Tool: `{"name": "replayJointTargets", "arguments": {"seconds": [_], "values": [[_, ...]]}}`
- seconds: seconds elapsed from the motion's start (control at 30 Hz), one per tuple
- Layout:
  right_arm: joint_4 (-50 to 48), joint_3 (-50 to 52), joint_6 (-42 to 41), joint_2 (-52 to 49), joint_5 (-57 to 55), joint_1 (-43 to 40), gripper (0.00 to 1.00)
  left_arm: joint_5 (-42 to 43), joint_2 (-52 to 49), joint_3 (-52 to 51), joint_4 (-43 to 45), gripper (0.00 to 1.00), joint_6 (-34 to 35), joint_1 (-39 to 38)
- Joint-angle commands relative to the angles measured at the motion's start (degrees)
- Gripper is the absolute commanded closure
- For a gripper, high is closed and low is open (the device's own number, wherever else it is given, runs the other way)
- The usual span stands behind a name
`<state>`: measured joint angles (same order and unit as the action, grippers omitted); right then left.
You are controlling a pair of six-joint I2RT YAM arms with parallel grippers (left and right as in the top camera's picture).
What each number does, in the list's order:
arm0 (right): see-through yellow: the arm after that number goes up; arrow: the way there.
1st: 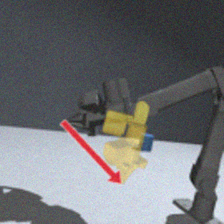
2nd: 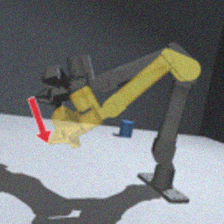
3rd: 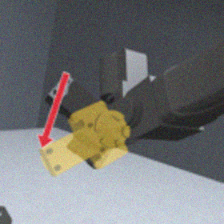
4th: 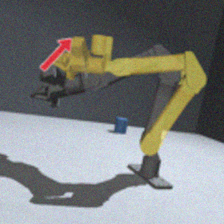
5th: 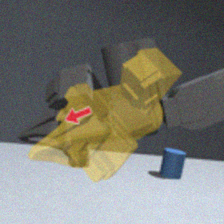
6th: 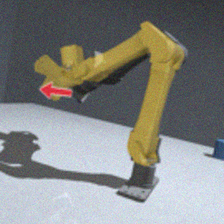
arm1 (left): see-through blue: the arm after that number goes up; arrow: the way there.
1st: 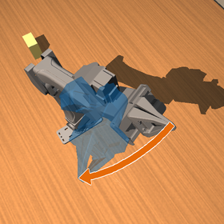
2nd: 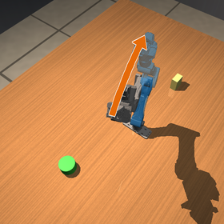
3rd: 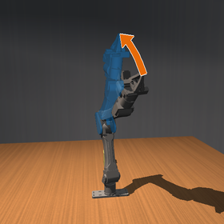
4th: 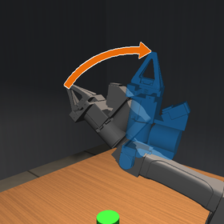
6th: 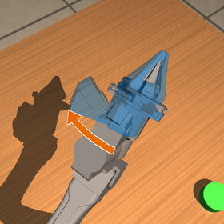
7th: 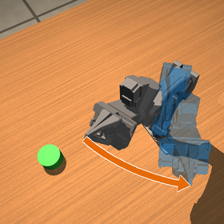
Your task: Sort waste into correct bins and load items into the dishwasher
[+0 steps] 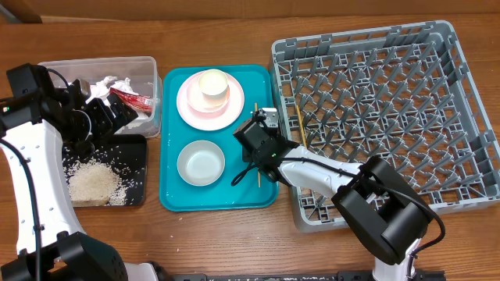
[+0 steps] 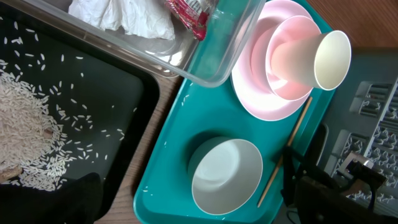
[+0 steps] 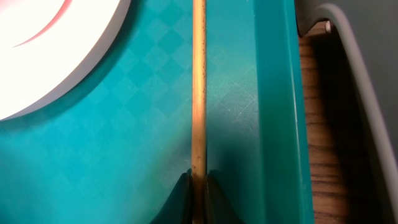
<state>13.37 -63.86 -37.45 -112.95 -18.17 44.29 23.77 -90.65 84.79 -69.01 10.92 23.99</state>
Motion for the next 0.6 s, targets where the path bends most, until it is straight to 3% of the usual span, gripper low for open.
{"name": "replayJointTargets", "arguments": {"seconds": [0.0, 0.2, 0.57], "values": [[0.3, -0.4, 0.0, -1.9, 1.7, -0.1, 0.96, -0.4, 1.1, 1.2, 0.1, 0.00, -0.6, -0.2], [1.0, -3.5, 4.9, -0.5, 1.1, -0.1, 0.96, -0.4, 1.1, 1.2, 0.1, 0.00, -0.6, -0.2], [2.7, -4.2, 12.4, 13.5, 1.1, -0.9, 0.96, -0.4, 1.1, 1.2, 0.1, 0.00, -0.6, -0.2]]}}
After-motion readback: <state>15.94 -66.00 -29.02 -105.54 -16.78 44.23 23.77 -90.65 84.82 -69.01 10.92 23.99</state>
